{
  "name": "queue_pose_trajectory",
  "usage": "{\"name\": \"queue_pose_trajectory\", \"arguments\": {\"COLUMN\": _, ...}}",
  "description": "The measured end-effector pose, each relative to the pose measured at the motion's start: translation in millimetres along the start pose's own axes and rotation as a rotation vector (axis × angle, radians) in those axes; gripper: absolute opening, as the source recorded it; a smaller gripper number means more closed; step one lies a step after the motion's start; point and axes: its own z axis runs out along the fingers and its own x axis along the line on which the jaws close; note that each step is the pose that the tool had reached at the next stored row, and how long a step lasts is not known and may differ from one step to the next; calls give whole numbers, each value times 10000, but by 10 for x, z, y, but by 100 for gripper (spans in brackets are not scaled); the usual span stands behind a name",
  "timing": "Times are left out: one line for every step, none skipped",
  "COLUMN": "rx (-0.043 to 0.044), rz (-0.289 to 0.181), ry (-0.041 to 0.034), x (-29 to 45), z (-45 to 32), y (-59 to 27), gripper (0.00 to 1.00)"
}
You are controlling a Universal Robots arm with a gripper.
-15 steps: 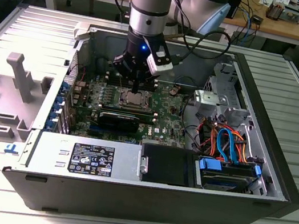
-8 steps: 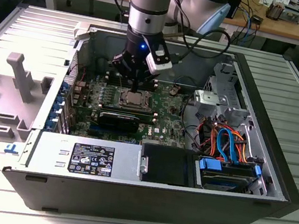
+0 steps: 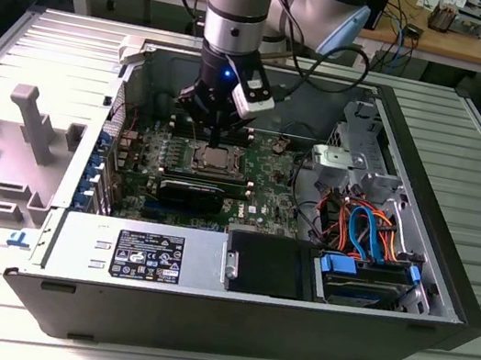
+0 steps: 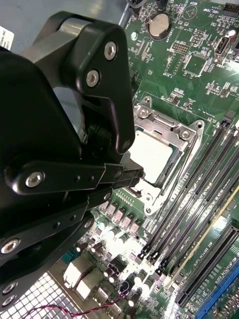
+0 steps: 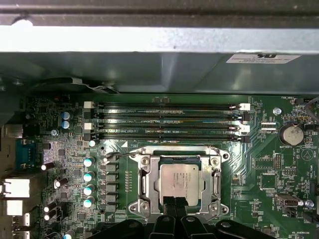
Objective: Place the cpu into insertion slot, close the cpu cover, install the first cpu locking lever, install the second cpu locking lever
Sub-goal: 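Install the first cpu locking lever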
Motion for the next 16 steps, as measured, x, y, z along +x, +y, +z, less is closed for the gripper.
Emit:
{"name": "queue_pose_trajectory", "arguments": {"rx": -1, "rz": 0, "ry": -3, "x": 7, "z": 0, "y": 0, "gripper": 11}}
{"name": "queue_pose_trajectory", "arguments": {"rx": 0, "rz": 1, "ry": -5, "x": 12, "z": -1, "y": 0, "gripper": 11}}
{"name": "queue_pose_trajectory", "arguments": {"rx": 0, "rz": 1, "ry": -9, "x": 20, "z": -2, "y": 0, "gripper": 11}}
{"name": "queue_pose_trajectory", "arguments": {"rx": -1, "rz": 1, "ry": -13, "x": 26, "z": -2, "y": 0, "gripper": 11}}
{"name": "queue_pose_trajectory", "arguments": {"rx": -1, "rz": 1, "ry": -18, "x": 35, "z": -2, "y": 0, "gripper": 11}}
{"name": "queue_pose_trajectory", "arguments": {"rx": -1, "rz": 1, "ry": -22, "x": 43, "z": -3, "y": 1, "gripper": 11}}
{"name": "queue_pose_trajectory", "arguments": {"rx": -1, "rz": 2, "ry": -27, "x": 51, "z": -3, "y": 1, "gripper": 11}}
{"name": "queue_pose_trajectory", "arguments": {"rx": -1, "rz": 2, "ry": -31, "x": 59, "z": -3, "y": 1, "gripper": 11}}
{"name": "queue_pose_trajectory", "arguments": {"rx": -1, "rz": 2, "ry": -34, "x": 66, "z": -3, "y": 1, "gripper": 11}}
{"name": "queue_pose_trajectory", "arguments": {"rx": -1, "rz": 2, "ry": -39, "x": 73, "z": -3, "y": 1, "gripper": 11}}
{"name": "queue_pose_trajectory", "arguments": {"rx": -1, "rz": 2, "ry": -45, "x": 86, "z": -4, "y": 1, "gripper": 11}}
{"name": "queue_pose_trajectory", "arguments": {"rx": -1, "rz": 2, "ry": -48, "x": 94, "z": -4, "y": 2, "gripper": 11}}
{"name": "queue_pose_trajectory", "arguments": {"rx": 0, "rz": 2, "ry": -49, "x": 98, "z": -5, "y": 1, "gripper": 11}}
{"name": "queue_pose_trajectory", "arguments": {"rx": 1, "rz": 2, "ry": -53, "x": 106, "z": -6, "y": 1, "gripper": 11}}
{"name": "queue_pose_trajectory", "arguments": {"rx": 1, "rz": 2, "ry": -59, "x": 116, "z": -8, "y": 1, "gripper": 11}}
{"name": "queue_pose_trajectory", "arguments": {"rx": 1, "rz": 3, "ry": -63, "x": 123, "z": -9, "y": 1, "gripper": 11}}
